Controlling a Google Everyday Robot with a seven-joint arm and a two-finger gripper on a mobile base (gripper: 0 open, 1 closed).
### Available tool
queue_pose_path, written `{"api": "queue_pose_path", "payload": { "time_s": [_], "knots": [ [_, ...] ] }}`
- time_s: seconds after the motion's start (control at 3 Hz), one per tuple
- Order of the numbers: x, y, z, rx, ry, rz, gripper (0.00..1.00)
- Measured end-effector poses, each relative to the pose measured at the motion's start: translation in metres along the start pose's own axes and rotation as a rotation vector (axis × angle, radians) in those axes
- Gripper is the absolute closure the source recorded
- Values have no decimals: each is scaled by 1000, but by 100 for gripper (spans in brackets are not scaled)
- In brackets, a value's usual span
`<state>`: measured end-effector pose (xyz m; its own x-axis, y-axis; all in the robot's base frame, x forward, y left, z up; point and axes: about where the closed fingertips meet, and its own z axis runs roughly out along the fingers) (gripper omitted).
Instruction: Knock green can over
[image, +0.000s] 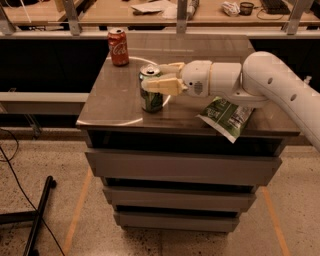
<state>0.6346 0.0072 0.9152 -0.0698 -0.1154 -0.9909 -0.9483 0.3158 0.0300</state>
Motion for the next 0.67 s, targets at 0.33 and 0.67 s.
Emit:
{"api": "queue_pose_path", "payload": {
  "time_s": [0.33,0.67],
  "knots": [
    [-1,-1,3,4,-9,-5,72],
    [-9,-3,2,7,-2,-28,95]
  ]
}}
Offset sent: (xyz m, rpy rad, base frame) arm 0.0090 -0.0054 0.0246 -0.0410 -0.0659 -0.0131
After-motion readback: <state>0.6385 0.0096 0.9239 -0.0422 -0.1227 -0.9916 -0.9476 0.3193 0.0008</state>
